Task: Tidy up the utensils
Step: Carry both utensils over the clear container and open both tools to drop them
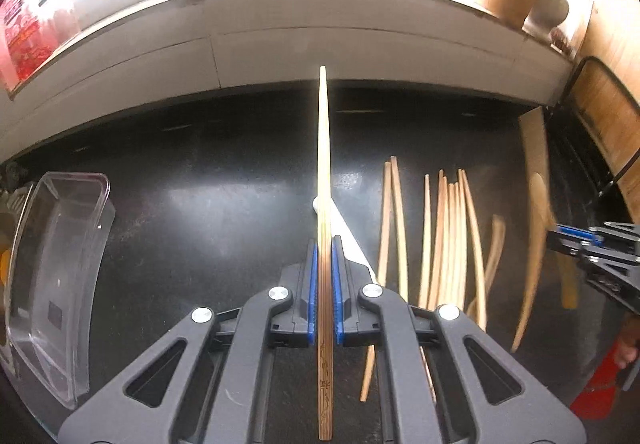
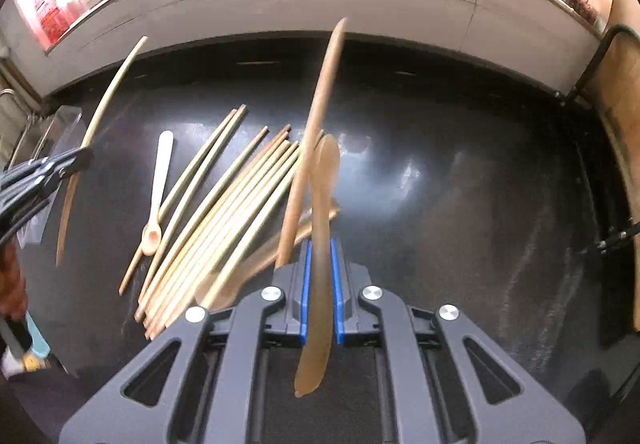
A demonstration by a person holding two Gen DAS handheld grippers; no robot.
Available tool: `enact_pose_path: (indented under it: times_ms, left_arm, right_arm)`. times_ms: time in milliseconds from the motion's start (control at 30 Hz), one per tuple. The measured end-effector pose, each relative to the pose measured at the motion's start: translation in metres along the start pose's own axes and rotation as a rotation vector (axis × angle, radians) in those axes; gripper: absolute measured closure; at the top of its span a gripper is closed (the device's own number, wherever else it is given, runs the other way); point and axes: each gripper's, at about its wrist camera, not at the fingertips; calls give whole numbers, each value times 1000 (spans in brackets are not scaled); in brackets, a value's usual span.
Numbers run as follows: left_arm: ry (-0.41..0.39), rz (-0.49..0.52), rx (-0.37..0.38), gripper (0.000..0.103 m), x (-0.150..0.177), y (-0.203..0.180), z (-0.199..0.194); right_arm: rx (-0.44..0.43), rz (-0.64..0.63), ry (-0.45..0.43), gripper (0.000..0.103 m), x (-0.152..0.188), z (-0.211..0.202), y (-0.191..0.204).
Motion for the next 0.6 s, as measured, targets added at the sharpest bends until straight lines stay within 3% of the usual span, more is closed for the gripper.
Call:
enact_pose_path:
  times_ms: [67,167,400,600]
  left_arm:
    - [-5,-5,3,97,-1,2,1]
    - [13,1,-15,97,1,-2,1]
    - [36,-75,-52,97,-11,13,-51]
    - [29,-118,-87,97,-19,32,-92]
  right_arm:
    - [7,-41,9,93,-5,5,10]
    - [11,1,23,93,-8,8,7]
    - [-52,73,-57,93,-5,-59,3]
    - [-82,45,-85,93,-5,-92,33]
Point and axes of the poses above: each gripper's, at about its wrist camera, not at the fingertips, and z roughly the way its jaws point, y to its left, x to its underside
